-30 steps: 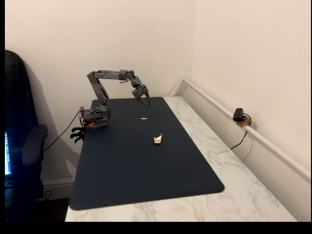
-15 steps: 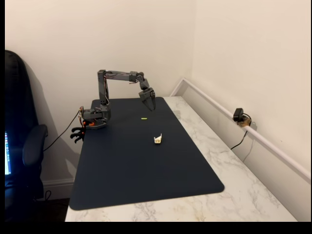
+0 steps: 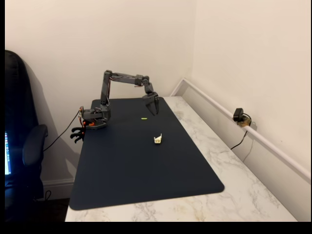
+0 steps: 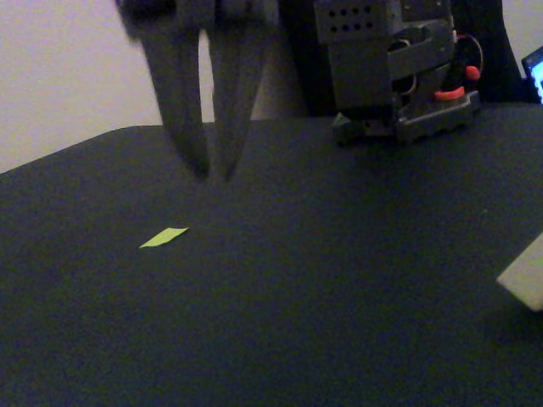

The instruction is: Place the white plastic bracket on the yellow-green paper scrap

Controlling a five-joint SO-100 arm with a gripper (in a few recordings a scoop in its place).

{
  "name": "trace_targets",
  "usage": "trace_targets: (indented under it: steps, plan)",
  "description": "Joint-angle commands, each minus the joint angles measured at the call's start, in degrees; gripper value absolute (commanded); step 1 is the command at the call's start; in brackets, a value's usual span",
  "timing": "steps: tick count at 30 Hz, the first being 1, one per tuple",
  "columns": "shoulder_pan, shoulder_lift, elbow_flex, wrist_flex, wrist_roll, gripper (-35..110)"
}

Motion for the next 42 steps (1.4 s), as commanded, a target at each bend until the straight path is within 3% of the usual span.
trace_targets:
  steps: [1,14,21,33,42]
  plan:
    - [-5.4,-2.5,-11.7,3.3,-1.9,7]
    - [-16.6,-23.2,-40.4,12.4,-3.3,9]
    - [-18.7,-51.2,-93.3,32.6,-2.9,11]
    - [-19.2,-51.9,-92.4,34.5,-2.6,10]
    - [-11.2,-39.0,-76.1,34.8,-2.4,7]
